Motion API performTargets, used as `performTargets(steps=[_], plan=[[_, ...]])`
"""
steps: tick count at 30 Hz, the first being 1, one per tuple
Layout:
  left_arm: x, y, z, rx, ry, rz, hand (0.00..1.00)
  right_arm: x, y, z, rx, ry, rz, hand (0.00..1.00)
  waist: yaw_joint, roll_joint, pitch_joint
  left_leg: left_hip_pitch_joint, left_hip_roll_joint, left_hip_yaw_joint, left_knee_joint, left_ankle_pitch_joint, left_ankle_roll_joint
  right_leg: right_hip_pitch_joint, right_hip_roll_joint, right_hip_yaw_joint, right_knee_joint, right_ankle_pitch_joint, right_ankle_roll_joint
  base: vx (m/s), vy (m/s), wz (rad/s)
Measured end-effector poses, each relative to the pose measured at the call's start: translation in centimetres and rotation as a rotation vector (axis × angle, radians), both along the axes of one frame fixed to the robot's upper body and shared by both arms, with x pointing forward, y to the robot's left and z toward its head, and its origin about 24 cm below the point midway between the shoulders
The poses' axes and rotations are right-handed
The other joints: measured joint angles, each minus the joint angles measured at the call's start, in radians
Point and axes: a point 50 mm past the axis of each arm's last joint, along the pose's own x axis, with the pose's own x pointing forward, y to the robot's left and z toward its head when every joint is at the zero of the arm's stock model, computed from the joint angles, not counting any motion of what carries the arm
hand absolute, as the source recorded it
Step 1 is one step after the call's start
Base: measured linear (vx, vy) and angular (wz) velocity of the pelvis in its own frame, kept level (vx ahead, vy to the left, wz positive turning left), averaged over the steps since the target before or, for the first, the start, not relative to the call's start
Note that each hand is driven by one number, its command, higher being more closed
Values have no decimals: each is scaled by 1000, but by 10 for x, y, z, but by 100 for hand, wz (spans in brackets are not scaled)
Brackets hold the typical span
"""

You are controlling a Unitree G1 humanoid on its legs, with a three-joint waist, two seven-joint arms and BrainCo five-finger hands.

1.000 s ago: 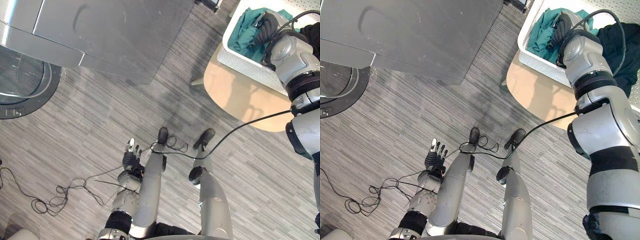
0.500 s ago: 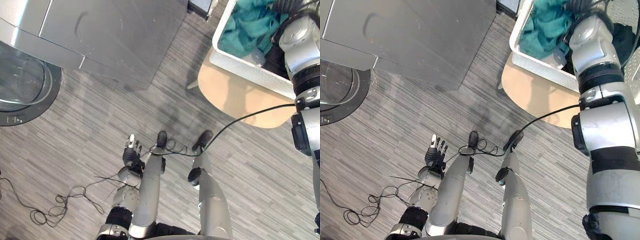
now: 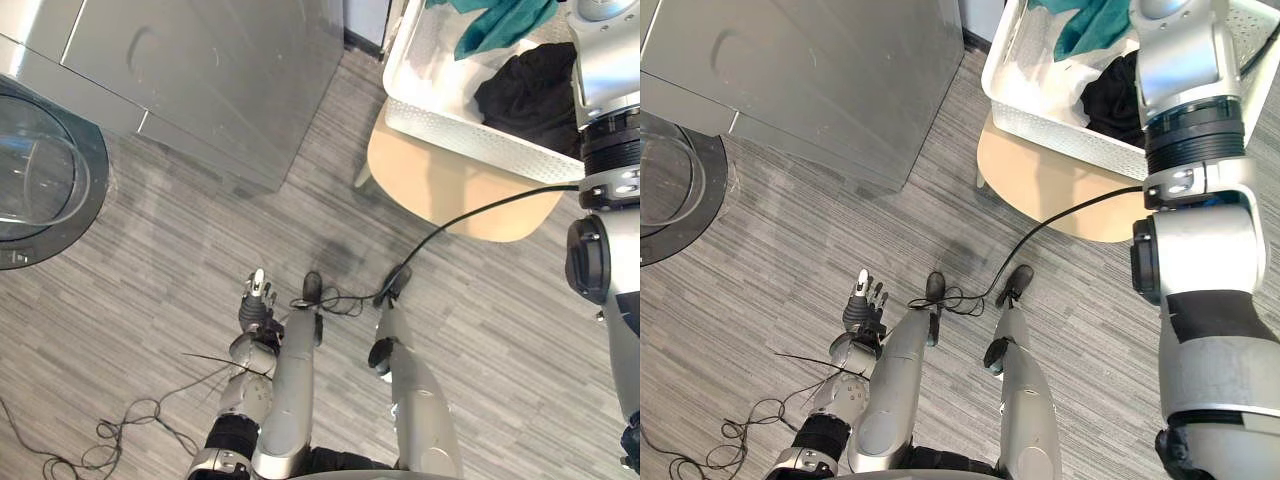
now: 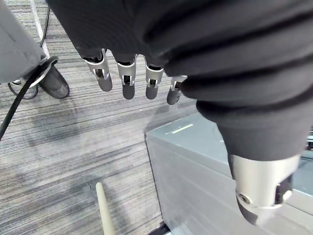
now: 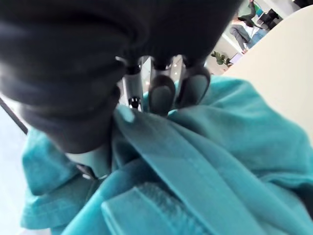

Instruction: Pick up the laundry basket with both hands and put the clothes into the washing machine.

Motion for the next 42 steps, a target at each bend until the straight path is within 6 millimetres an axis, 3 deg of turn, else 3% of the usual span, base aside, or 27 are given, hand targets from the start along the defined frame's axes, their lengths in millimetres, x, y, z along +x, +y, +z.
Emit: performTargets(steps=[7, 9, 11, 13, 15, 18, 23, 25, 27, 29, 35, 40, 42], plan=[[2, 4, 12, 107, -49, -33, 0, -21, 38, 8, 66, -167, 158, 100, -22, -7, -3, 77, 2, 3, -3, -6, 1, 75, 2, 4, 0, 8, -11, 12, 97, 1], [4, 4, 19, 150, -79, -52, 0, -28, 46, 3, 74, -212, 194, 100, -25, -9, -4, 125, 2, 6, -17, -7, -1, 117, 1, 3, 0, -4, 4, 15, 87, 2], [-1, 11, 23, 203, -97, -54, 0, -28, 60, -14, 95, -219, 250, 100, -32, -43, -49, 159, 2, 18, -41, -11, -3, 140, 2, 7, 0, -34, 4, 14, 70, -3], [-6, 19, 28, 261, -116, -51, 0, -25, 75, -37, 108, -199, 301, 100, -41, -102, -120, 199, 13, 37, -81, -10, -5, 159, 2, -13, 0, -77, 29, 55, 58, -15], [-4, 20, 36, 277, -149, -50, 0, -23, 78, -51, 126, -182, 307, 100, -44, -116, -151, 231, 13, 32, -86, -14, -10, 192, 1, -28, 0, -69, 17, 82, 57, 6], [-3, 17, 57, 290, -239, -30, 0, -17, 87, -69, 146, -123, 337, 100, -43, -114, -221, 279, 8, 35, -114, -14, -12, 223, -2, -32, 0, -63, 0, 117, 97, 6], [-5, 48, 117, 386, -456, 131, 0, -7, 100, -88, 116, -26, 387, 100, -49, -104, -307, 392, 4, 60, -173, -15, -12, 299, -5, -26, 0, -72, -16, 110, 127, -6], [-7, 66, 150, 507, -575, 193, 0, -6, 108, -97, 64, 7, 434, 100, -53, -86, -358, 433, -2, 73, -205, -14, -12, 318, -8, -18, 0, -73, -15, 58, 147, -15], [-9, 77, 170, 592, -648, 227, 0, -7, 116, -100, 17, 25, 467, 100, -56, -74, -370, 467, -5, 85, -224, -14, -12, 337, -11, -7, -1, -76, -11, 30, 127, -14], [-11, 91, 193, 697, -722, 266, 0, -5, 126, -115, -42, 72, 517, 100, -64, -68, -421, 488, -10, 90, -244, -14, -12, 347, -15, -2, -1, -86, -8, 19, 160, -8], [-23, 108, 225, 849, -828, 287, 0, -2, 139, -153, -171, 217, 604, 100, -72, -59, -443, 530, -11, 111, -263, -14, -12, 375, -16, 12, -4, -92, -9, -9, 96, -6], [-24, 117, 243, 1021, -861, 161, 0, 4, 121, -177, -233, 326, 614, 100, -73, -59, -453, 535, -13, 108, -280, -6, -23, 377, -17, 3, -5, -94, -11, -9, 66, 4], [-15, 117, 236, 1037, -817, 61, 0, 6, 116, -182, -257, 354, 617, 100, -73, -47, -470, 535, -13, 106, -282, -6, -23, 377, -17, 1, -5, -94, -11, 28, 91, 4]])
